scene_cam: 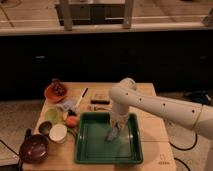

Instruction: Place sponge in tray

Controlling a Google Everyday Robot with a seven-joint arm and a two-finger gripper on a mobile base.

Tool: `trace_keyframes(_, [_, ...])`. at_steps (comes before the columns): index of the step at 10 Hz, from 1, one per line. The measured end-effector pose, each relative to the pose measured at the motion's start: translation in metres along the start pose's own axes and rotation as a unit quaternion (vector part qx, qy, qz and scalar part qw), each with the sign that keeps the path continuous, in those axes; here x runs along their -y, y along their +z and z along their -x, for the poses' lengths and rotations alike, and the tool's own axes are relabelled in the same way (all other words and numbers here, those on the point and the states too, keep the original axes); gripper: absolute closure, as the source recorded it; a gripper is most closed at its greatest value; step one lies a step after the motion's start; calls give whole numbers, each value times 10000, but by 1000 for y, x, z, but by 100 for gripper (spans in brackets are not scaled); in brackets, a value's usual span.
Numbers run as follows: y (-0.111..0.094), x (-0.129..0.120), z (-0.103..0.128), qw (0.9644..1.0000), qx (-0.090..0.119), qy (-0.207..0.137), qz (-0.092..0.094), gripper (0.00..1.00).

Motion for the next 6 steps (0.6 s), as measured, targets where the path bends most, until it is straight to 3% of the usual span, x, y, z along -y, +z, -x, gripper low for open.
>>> trace_keyframes(6, [0,0,-1,10000,-17,-47,-1,89])
